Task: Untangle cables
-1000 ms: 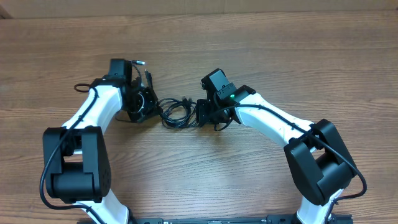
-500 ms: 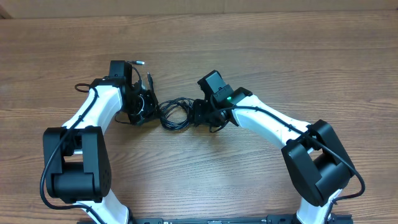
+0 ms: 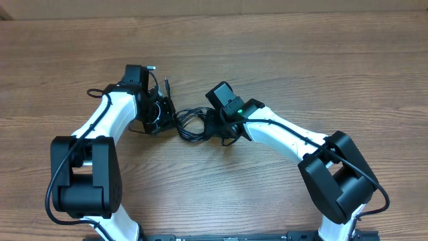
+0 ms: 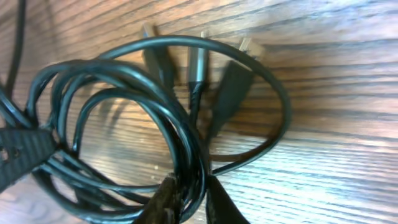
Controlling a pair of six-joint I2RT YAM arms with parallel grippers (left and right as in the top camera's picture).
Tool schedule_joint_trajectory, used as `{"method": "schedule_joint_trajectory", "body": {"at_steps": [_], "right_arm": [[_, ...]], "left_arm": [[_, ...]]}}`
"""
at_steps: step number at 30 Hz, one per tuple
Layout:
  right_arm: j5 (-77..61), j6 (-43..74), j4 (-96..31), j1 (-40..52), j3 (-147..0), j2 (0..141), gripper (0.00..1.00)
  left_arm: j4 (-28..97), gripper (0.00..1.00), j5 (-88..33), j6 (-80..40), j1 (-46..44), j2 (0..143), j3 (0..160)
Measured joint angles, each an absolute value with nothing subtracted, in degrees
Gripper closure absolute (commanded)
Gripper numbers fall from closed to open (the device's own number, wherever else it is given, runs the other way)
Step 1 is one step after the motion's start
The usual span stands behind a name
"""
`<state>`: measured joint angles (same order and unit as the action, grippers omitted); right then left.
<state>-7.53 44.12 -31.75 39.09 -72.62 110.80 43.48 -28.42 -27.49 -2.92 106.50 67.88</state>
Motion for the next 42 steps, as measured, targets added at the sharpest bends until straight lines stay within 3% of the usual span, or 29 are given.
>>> {"method": "schedule_joint_trajectory", "body": {"at_steps": [14,26,30,32,33,36,42], "right_arm": [[-3.9,45.0,-24.8,39.2,-67.1,110.8,0.94],[-3.0,45.1,-16.5,39.2,-62.6,110.6,0.95],[-3.0,45.0,-16.7,39.4,-62.5,110.6,0.96],[-3.0,45.0,-16.8,39.4,-62.5,110.6,0.96],[-3.4,45.0,-17.0,39.4,-62.5,110.6,0.96],[-4.4,43.8,-18.0,39.4,-62.5,110.1,0.96],[-5.1,42.2,-19.1,39.4,-62.5,109.0,0.91]], "left_arm": [[43.3,0.96,-30.0,-27.4,-3.0,106.5,67.9],[42.6,0.95,-50.9,-19.2,3.4,106.7,67.9],[44.3,0.78,-48.8,-17.9,3.9,106.8,67.9],[46.8,0.57,-43.6,-17.6,4.0,106.8,67.9],[47.5,0.55,-41.3,-17.3,4.0,106.8,67.9],[52.4,0.75,-32.1,-17.9,3.4,106.8,68.0],[55.5,0.72,-29.1,-18.2,1.2,106.8,68.0]]}}
